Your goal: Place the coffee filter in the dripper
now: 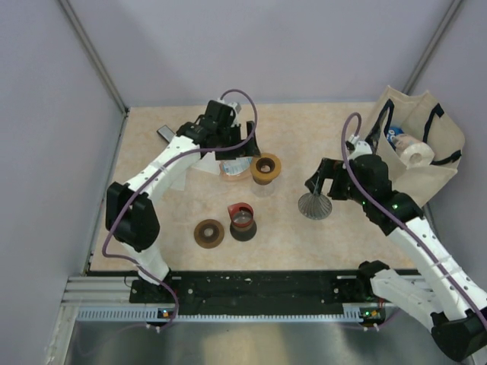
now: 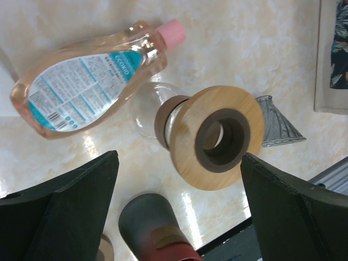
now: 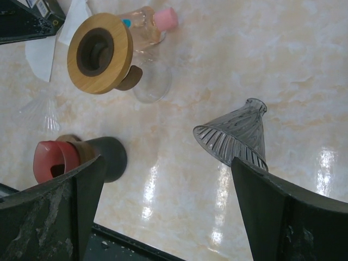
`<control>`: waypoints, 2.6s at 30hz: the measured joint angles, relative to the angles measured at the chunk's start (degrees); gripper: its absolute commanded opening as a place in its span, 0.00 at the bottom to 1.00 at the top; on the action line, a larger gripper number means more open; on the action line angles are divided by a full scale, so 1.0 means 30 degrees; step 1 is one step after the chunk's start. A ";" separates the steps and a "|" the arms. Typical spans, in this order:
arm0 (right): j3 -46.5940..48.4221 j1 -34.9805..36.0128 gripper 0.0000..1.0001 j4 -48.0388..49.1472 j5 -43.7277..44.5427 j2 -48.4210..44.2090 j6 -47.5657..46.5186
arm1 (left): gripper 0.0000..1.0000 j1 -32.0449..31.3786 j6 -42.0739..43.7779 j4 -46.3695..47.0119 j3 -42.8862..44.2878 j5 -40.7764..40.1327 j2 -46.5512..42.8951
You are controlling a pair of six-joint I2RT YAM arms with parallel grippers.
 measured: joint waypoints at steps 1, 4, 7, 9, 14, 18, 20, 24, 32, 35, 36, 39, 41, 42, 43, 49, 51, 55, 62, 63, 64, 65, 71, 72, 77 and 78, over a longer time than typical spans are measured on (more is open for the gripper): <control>0.0000 0.0000 0.98 0.0131 -0.0146 0.0226 -0.0095 | 0.99 0.0138 0.0000 -0.0029 -0.0233 0.0080 -0.0102; -0.0044 0.0000 0.98 0.0211 -0.0211 0.0860 -0.0466 | 0.99 0.0525 -0.0007 0.0539 -0.2091 -0.0058 -0.0889; -0.0189 0.0000 0.98 0.0182 0.0138 0.0998 -0.0831 | 0.99 0.0765 -0.0131 0.1056 -0.4867 -0.0874 -0.3395; -0.0444 0.0000 0.98 0.0138 0.0495 0.0925 -0.1166 | 0.99 0.0787 -0.0306 0.1472 -0.6601 -0.1625 -0.5370; -0.1821 0.0007 0.89 0.0226 0.1304 0.0612 -0.2586 | 0.99 0.0787 -0.0860 0.2790 -0.9959 -0.4233 -1.0557; -0.3045 0.0007 0.81 0.0466 0.1260 0.0605 -0.4452 | 0.99 0.0801 -0.1071 0.3781 -1.2364 -0.6477 -1.3908; -0.3585 0.0109 0.80 0.1297 0.1056 0.0517 -0.5661 | 0.99 0.0801 -0.1086 0.4014 -1.3391 -0.7548 -1.4987; -0.5100 0.0189 0.77 0.3286 0.0357 -0.0131 -0.8313 | 0.99 0.0801 -0.1064 0.4218 -1.4921 -0.8743 -1.6444; -0.5683 0.0189 0.67 0.4299 0.0117 0.0459 -1.1861 | 0.99 0.0801 -0.0503 0.4794 -1.5868 -0.9493 -1.8207; -0.5916 0.0189 0.66 0.4568 -0.0036 0.1399 -1.2815 | 0.99 0.0801 -0.0117 0.5260 -1.6269 -0.9224 -1.8593; -0.5938 0.0189 0.66 0.4583 -0.0051 0.1574 -1.2947 | 0.99 0.0801 -0.0051 0.5355 -1.6400 -0.9129 -1.8666; -0.6215 0.0189 0.65 0.4940 -0.0036 0.2229 -1.3573 | 0.99 0.0801 0.0102 0.5588 -1.6786 -0.8750 -1.8812; -0.6535 0.0189 0.65 0.5333 0.0000 0.2521 -1.3843 | 0.99 0.0801 0.0160 0.5632 -1.6888 -0.8546 -1.8855; -0.6696 0.0189 0.64 0.5646 0.0007 0.2688 -1.4025 | 0.99 0.0801 0.0197 0.5639 -1.6925 -0.8451 -1.8899; -0.6849 0.0189 0.63 0.5945 0.0102 0.2856 -1.4178 | 0.99 0.0801 0.0219 0.5639 -1.6939 -0.8378 -1.8950; -0.7817 0.0270 0.49 0.8182 0.1202 0.3657 -1.5089 | 0.99 0.0801 0.0277 0.5748 -1.6961 -0.8240 -1.9212; -0.8087 0.0277 0.37 0.8859 0.1326 0.3803 -1.5329 | 0.99 0.0801 0.0277 0.5748 -1.6961 -0.8247 -1.9212; -0.8393 0.0277 0.03 1.0047 0.1537 0.3854 -1.5730 | 0.99 0.0801 0.0277 0.5734 -1.6961 -0.8320 -1.9205; -0.7934 0.0277 0.00 0.9610 0.2004 0.3854 -1.5067 | 0.99 0.0801 0.0270 0.5719 -1.6961 -0.8561 -1.9205; -0.7504 0.0277 0.00 0.8990 0.2222 0.3847 -1.4586 | 0.99 0.0801 0.0270 0.5712 -1.6961 -0.8648 -1.9205; -0.6914 0.0277 0.00 0.8284 0.2543 0.3847 -1.3952 | 0.99 0.0801 0.0262 0.5697 -1.6954 -0.8706 -1.9205; -0.6193 0.0277 0.00 0.7497 0.2958 0.3847 -1.3223 | 0.99 0.0801 0.0262 0.5676 -1.6961 -0.8765 -1.9205; 0.0066 0.0277 0.00 0.2120 0.4233 0.4044 -0.7694 | 0.99 0.0801 0.0182 0.5588 -1.6961 -0.8772 -1.9205; 0.1209 0.0277 0.00 0.1392 0.4233 0.4218 -0.6761 | 0.99 0.0801 0.0146 0.5581 -1.6961 -0.8765 -1.9198; 0.5632 -0.0306 0.00 -0.2157 0.3147 0.5734 -0.2871 | 0.99 0.0801 0.0066 0.5595 -1.6954 -0.8568 -1.9067; 0.6390 -0.0554 0.00 -0.2747 0.2535 0.6142 -0.2346 | 0.99 0.0801 0.0029 0.5566 -1.6910 -0.8429 -1.8986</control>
